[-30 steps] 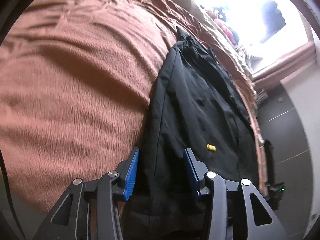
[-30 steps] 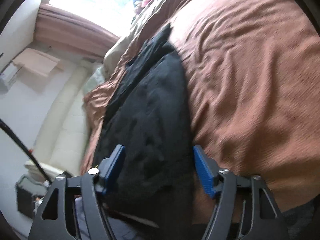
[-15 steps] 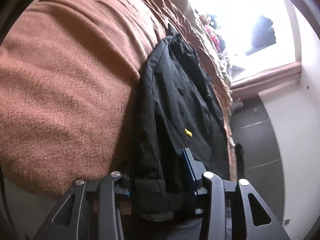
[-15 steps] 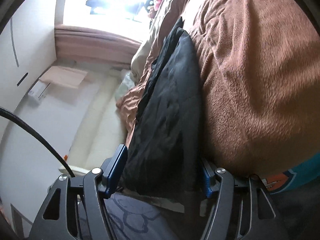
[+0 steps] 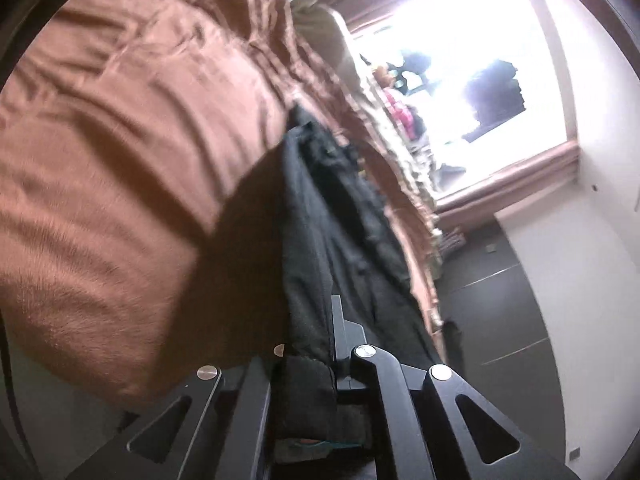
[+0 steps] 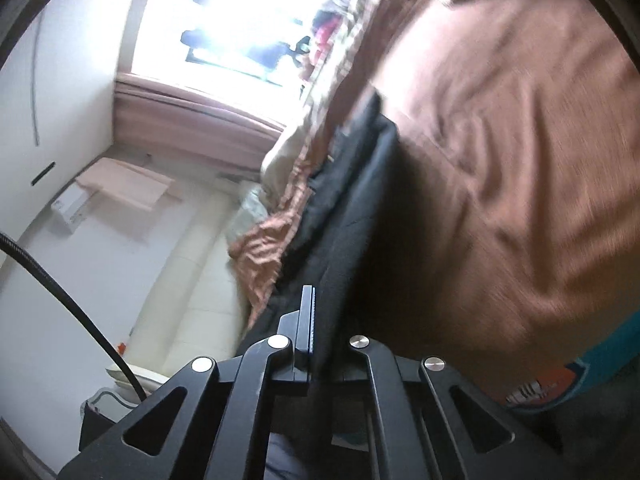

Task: Fold large clothes

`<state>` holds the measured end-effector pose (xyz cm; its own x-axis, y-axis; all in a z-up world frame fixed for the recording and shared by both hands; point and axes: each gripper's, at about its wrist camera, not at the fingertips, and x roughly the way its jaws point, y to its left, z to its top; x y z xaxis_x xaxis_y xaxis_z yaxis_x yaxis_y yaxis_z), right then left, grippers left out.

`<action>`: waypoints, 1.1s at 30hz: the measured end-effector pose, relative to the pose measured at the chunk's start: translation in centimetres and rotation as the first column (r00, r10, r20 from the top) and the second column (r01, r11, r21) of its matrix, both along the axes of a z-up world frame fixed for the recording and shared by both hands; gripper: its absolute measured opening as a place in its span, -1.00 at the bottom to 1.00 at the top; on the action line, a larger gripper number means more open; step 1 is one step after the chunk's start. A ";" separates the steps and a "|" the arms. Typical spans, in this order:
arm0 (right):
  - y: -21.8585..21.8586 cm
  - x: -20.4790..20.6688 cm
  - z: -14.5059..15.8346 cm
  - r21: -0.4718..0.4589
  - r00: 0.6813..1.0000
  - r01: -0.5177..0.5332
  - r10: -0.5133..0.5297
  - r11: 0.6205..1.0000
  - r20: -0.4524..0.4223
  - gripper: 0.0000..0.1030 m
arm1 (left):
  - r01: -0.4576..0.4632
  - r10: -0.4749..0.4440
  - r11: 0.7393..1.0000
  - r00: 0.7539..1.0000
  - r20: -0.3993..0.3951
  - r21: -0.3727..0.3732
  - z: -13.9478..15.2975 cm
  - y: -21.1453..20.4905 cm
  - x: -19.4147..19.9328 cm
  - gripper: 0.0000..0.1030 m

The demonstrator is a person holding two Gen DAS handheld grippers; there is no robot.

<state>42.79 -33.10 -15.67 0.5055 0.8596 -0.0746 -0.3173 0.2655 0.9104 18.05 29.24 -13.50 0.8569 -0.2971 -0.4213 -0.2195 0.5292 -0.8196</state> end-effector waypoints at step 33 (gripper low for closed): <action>-10.2 -12.7 12.7 -0.127 0.964 -0.024 0.057 0.992 0.260 -1.00 | 0.038 -0.066 0.987 0.981 0.180 0.153 15.0 -7.2 -16.7 -0.96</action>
<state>30.12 -43.27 -2.93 0.4866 0.8723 -0.0492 -0.5538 0.3515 0.7549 1.36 22.08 1.54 0.9088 -0.2893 -0.3006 -0.0414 0.6545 -0.7549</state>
